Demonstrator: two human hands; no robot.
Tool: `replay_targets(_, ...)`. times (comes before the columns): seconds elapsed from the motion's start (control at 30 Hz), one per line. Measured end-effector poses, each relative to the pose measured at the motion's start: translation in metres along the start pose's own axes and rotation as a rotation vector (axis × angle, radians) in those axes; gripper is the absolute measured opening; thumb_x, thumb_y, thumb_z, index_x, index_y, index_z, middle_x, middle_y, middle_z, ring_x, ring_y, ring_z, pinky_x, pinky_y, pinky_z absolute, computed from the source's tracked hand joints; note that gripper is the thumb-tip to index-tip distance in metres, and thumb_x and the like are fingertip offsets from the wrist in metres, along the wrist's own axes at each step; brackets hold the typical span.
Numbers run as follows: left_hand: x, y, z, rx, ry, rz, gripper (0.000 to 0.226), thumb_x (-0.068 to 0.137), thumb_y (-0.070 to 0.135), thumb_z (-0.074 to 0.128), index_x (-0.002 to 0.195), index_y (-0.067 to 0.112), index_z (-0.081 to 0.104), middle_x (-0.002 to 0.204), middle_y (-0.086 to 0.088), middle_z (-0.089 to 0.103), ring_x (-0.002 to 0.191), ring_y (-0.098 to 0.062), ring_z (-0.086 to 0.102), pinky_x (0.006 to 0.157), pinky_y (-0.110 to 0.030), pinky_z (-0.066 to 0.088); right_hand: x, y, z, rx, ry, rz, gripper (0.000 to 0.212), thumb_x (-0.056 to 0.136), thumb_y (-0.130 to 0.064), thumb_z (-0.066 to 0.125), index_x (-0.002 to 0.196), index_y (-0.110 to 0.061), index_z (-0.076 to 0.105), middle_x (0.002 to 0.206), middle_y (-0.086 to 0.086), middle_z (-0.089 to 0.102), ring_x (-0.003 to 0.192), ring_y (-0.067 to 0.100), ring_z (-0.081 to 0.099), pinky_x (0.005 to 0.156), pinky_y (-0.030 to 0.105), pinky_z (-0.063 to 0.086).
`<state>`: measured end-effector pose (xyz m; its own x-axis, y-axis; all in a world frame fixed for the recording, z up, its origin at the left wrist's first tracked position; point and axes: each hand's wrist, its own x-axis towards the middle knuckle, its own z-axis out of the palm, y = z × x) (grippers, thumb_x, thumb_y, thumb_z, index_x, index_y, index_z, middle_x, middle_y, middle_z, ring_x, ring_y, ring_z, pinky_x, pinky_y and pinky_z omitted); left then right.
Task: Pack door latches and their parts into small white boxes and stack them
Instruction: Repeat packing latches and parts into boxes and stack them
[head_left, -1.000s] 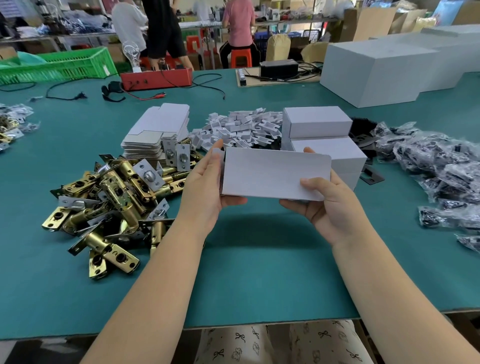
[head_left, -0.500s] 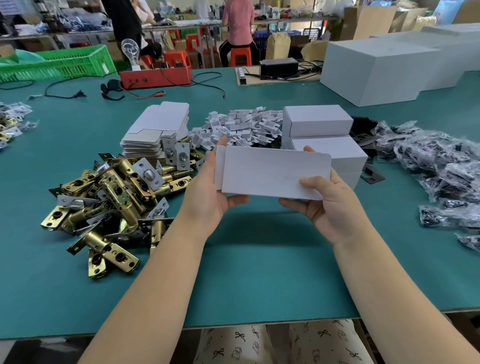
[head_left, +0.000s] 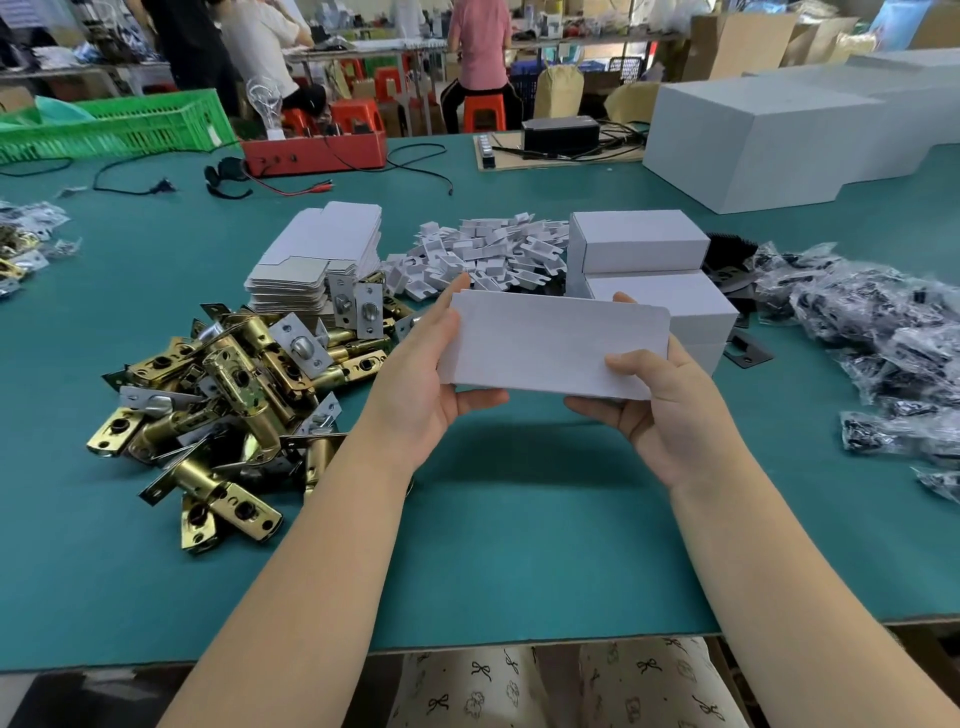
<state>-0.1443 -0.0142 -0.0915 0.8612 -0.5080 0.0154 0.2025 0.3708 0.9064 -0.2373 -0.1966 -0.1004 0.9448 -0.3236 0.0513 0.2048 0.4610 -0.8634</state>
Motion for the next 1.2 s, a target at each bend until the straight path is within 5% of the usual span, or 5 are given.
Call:
replay_targets(0.63, -0.001, -0.001, 0.002, 0.101, 0.095, 0.030, 0.028, 0.100, 0.049, 0.040, 0.114, 0.047, 0.065, 0.097, 0.006, 0.071, 0.078, -0.010, 0.068, 0.054, -0.030, 0.054, -0.001, 0.007, 0.006, -0.091, -0.058, -0.046, 0.048, 0.093, 0.000, 0.049, 0.120, -0.040, 0.050, 0.108, -0.009, 0.067, 0.092, 0.018, 0.068, 0.064, 0.032, 0.058)
replay_targets(0.83, -0.002, -0.009, 0.004, 0.288, 0.008, 0.039, 0.059, 0.091, 0.065, 0.034, 0.146, 0.046, 0.030, 0.139, 0.001, 0.054, 0.111, -0.018, 0.061, 0.068, -0.033, 0.055, -0.002, 0.005, 0.007, -0.108, -0.021, -0.064, 0.052, 0.094, 0.002, 0.047, 0.120, -0.043, 0.049, 0.114, -0.007, 0.063, 0.096, 0.018, 0.066, 0.067, 0.032, 0.058)
replay_targets(0.97, -0.003, -0.012, 0.005, 0.273, -0.088, 0.029, 0.054, 0.077, 0.069, 0.049, 0.125, 0.071, 0.025, 0.153, 0.008, 0.035, 0.130, -0.023, 0.048, 0.073, -0.035, 0.057, -0.002, 0.004, 0.006, -0.172, 0.012, -0.082, 0.059, 0.092, 0.004, 0.045, 0.128, -0.043, 0.040, 0.118, -0.008, 0.059, 0.100, 0.018, 0.063, 0.067, 0.030, 0.057)
replay_targets(1.1, 0.002, -0.011, 0.003, 0.312, -0.002, 0.064, 0.052, 0.087, 0.044, 0.057, 0.130, 0.064, 0.036, 0.122, 0.024, 0.058, 0.099, -0.009, 0.066, 0.061, -0.036, 0.058, -0.003, 0.003, 0.007, -0.104, -0.030, -0.051, 0.059, 0.088, 0.003, 0.052, 0.124, -0.043, 0.046, 0.112, -0.008, 0.064, 0.092, 0.016, 0.068, 0.066, 0.032, 0.058)
replay_targets(1.2, 0.005, -0.013, 0.005, 0.253, 0.164, 0.033, 0.035, 0.099, 0.027, 0.052, 0.127, 0.046, 0.046, 0.109, 0.007, 0.061, 0.079, -0.013, 0.061, 0.047, -0.027, 0.052, -0.003, 0.004, 0.012, -0.037, -0.053, 0.002, 0.037, 0.090, -0.009, 0.052, 0.119, -0.032, 0.054, 0.105, -0.003, 0.068, 0.084, 0.018, 0.069, 0.061, 0.035, 0.058)
